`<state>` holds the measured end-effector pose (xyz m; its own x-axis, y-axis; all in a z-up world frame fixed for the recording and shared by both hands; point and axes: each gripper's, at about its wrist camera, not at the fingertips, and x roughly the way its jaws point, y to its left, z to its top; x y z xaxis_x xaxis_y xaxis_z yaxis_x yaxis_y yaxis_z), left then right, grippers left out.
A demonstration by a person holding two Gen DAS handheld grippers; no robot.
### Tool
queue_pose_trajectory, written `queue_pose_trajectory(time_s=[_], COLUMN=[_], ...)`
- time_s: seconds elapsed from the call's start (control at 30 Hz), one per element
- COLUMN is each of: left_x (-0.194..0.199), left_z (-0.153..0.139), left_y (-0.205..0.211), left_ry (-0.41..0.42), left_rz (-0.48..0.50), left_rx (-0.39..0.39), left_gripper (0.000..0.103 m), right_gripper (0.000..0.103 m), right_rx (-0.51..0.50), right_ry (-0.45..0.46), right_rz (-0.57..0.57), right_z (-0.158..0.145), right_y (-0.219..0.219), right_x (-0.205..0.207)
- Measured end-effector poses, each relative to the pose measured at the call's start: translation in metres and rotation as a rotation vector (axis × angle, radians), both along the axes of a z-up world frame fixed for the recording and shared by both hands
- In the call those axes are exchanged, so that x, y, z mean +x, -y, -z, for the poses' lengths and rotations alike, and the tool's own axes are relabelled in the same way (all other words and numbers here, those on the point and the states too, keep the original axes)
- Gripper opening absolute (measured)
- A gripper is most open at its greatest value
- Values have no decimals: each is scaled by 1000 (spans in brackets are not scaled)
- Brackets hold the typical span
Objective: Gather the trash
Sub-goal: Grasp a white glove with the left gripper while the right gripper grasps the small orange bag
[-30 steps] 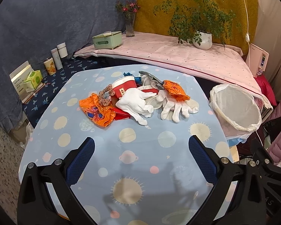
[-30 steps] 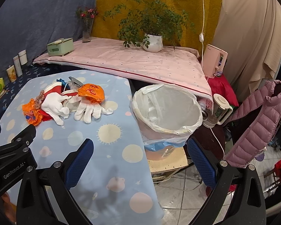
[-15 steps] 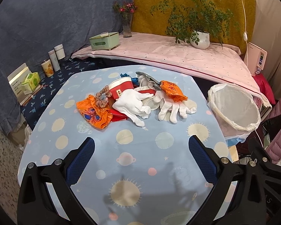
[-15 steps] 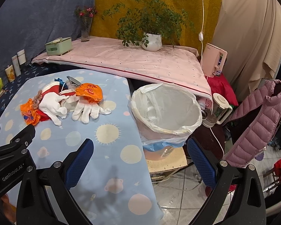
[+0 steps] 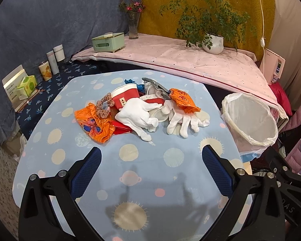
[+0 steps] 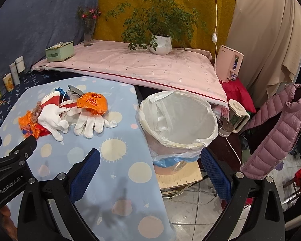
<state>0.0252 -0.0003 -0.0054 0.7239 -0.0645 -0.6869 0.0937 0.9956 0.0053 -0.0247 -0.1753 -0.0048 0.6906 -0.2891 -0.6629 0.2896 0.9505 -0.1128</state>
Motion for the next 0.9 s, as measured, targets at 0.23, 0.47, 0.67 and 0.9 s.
queue_pose_trajectory(time_s=[0.23, 0.47, 0.67, 0.9], left_x=[19, 39, 60, 86], left_z=[8, 19, 28, 39], left_y=[-4, -16, -35, -75], left_ry=[0, -26, -51, -65], left_rz=[7, 6, -9, -91], left_rx=[-18, -54, -51, -80], left_gripper=[96, 96, 96, 96], right_gripper=[96, 96, 96, 96], right_rx=[-5, -1, 16, 47], right_ry=[-4, -9, -9, 4], right_rz=[3, -3, -7, -57], right_z=[3, 11, 15, 22], right_y=[-3, -8, -14, -34], right_x=[22, 47, 71, 102])
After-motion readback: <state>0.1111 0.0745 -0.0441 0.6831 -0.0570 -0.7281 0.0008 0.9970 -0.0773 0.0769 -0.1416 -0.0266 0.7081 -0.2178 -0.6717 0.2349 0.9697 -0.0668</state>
